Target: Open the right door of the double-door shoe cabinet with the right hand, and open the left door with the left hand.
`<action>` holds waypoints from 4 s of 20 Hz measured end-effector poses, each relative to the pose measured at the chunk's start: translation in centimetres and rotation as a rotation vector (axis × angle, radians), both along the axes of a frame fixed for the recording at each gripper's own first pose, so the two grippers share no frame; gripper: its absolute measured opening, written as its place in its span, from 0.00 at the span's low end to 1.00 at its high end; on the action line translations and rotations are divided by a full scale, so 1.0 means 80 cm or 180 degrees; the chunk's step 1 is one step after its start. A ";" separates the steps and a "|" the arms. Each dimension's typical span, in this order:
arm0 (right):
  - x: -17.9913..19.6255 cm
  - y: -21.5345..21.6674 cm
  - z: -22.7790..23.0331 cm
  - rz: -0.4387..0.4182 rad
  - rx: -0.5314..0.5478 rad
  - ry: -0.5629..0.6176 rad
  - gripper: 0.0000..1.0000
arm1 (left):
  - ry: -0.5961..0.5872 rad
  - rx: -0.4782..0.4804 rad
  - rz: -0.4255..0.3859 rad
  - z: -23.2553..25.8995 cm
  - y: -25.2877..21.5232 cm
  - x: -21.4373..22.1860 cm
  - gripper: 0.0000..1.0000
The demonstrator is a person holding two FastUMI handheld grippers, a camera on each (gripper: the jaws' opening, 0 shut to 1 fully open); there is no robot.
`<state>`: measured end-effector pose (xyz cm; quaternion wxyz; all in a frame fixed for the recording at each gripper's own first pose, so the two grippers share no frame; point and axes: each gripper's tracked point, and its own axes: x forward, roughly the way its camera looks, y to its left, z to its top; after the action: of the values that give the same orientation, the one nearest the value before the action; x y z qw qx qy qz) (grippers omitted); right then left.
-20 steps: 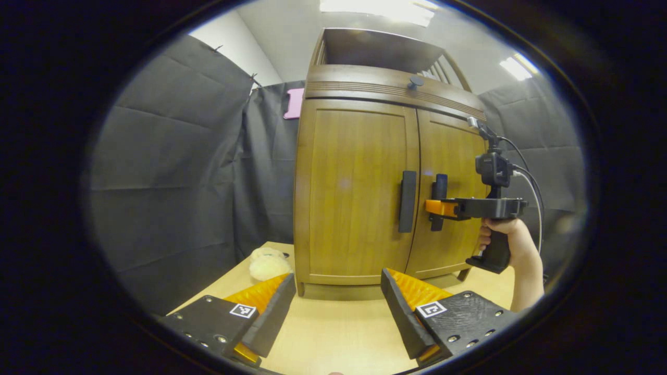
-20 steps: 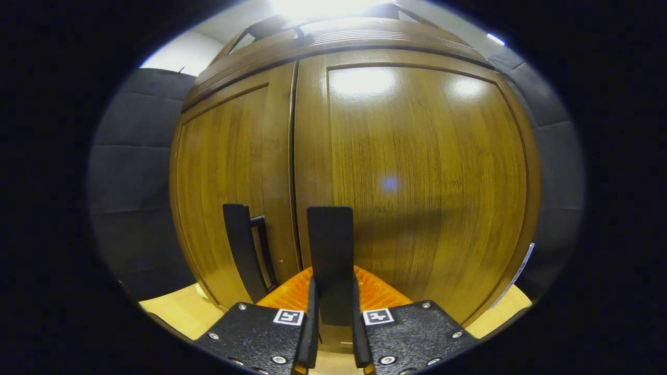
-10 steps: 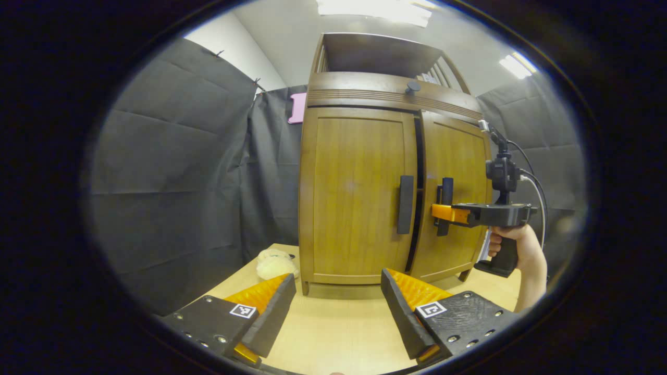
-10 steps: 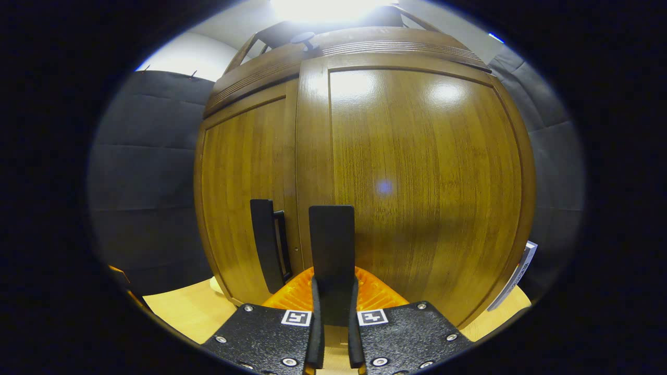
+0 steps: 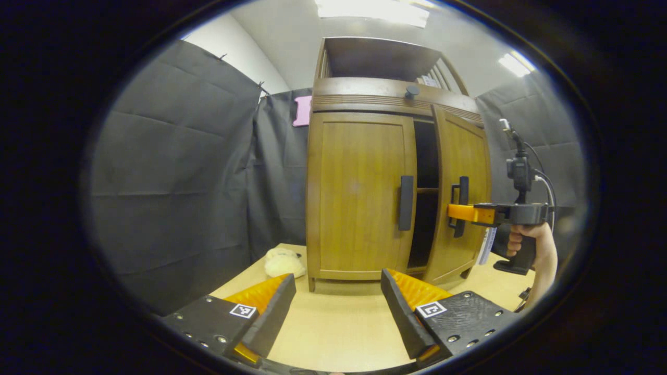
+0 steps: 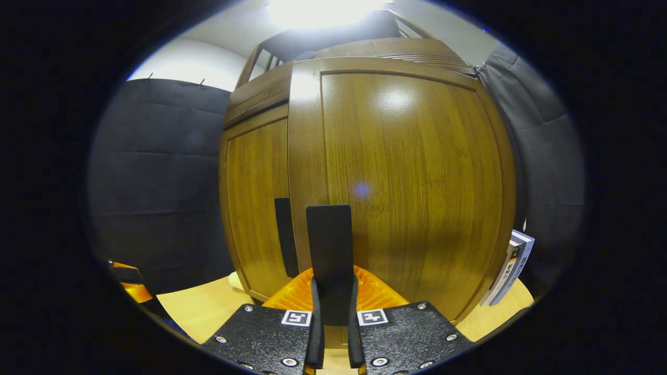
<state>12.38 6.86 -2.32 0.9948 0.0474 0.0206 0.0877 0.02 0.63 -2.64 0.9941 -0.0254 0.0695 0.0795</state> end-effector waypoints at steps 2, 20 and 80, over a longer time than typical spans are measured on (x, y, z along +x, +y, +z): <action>-0.005 0.001 0.003 0.0030 0.0005 -0.0021 0.18 | -0.0003 -0.0034 0.0007 -0.003 0.000 -0.002 0.95; -0.124 -0.087 0.010 0.0072 0.0154 -0.0153 0.18 | -0.0078 -0.0099 -0.0136 -0.002 -0.005 -0.005 0.90; -0.289 -0.158 0.122 -0.0214 0.0162 -0.0686 0.63 | -0.0307 -0.0169 -0.0312 0.019 -0.010 -0.015 0.99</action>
<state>-10.75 -5.74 7.45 0.9921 0.0635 -0.0904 0.0594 -1.18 -0.14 -1.13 0.9980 -0.0521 0.0248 0.0276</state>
